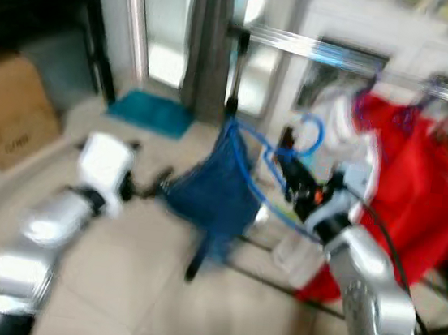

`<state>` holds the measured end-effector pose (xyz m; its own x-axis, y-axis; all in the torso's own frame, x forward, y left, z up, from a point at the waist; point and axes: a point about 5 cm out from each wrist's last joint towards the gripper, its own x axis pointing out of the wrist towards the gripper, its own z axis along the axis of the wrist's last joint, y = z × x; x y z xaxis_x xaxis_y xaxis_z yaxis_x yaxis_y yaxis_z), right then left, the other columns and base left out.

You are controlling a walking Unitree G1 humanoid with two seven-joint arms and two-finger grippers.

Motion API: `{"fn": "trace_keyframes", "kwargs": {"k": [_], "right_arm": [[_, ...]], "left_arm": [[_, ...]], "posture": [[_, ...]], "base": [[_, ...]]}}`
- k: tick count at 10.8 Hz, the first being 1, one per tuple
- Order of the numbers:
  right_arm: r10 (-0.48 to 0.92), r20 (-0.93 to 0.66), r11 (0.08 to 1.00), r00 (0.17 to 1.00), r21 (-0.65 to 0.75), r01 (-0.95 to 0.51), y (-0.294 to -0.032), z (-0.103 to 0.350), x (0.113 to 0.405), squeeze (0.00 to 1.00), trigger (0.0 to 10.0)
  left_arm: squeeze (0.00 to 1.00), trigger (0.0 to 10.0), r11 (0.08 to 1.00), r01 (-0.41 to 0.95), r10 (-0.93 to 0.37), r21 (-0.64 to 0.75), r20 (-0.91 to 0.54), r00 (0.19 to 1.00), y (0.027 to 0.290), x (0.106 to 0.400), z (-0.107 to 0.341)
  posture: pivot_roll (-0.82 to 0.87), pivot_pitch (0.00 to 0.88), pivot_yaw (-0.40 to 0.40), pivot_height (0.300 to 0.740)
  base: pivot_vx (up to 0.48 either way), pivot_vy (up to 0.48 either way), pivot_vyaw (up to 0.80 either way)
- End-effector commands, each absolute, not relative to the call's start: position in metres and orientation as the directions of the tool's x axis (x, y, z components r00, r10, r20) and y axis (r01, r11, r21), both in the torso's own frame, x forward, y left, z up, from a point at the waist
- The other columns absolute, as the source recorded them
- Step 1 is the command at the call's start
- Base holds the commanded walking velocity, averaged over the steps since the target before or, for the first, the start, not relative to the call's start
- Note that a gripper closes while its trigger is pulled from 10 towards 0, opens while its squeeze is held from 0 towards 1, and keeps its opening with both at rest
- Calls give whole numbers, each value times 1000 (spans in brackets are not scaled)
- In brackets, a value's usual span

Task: Hang hanger

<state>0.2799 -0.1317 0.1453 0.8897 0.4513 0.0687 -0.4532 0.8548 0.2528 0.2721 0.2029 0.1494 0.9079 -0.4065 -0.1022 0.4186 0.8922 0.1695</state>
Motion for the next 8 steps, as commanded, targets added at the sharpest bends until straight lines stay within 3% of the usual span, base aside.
{"fn": "trace_keyframes", "kwargs": {"k": [1, 2, 3, 6, 7, 8], "right_arm": [[437, 156, 849, 886, 253, -464, -138, 160, 284, 0, 10000], [442, 175, 836, 880, 274, -475, -140, 161, 283, 0, 10000], [456, 192, 821, 869, 286, -494, -140, 162, 281, 0, 10000], [532, 252, 746, 809, 314, -588, -141, 167, 275, 0, 10000], [548, 256, 732, 797, 316, -604, -142, 168, 274, 0, 10000], [608, 265, 678, 749, 317, -663, -143, 169, 269, 0, 10000]], "left_arm": [[0, 10000, 898, 408, -401, 165, -75, 913, 211, 273, 159], [737, 10000, 903, 393, -387, 172, -70, 919, 217, 274, 162], [1000, 10000, 906, 386, -381, 172, -66, 922, 220, 274, 164], [1000, 10000, 902, 367, -360, 227, -70, 930, 232, 285, 171], [616, 10000, 901, 364, -358, 237, -72, 931, 235, 288, 172], [0, 10000, 889, 373, -367, 267, -73, 927, 241, 302, 180]], "posture": [[18, 0, 6, 740], [21, 0, 5, 740], [22, 0, 2, 740], [18, 0, -5, 740], [16, 0, -5, 740], [7, 0, -11, 740]], "base": [[0, 0, 0], [0, 0, 0], [0, 0, 0], [0, 0, 0], [0, 0, 0], [0, 0, 0]]}}
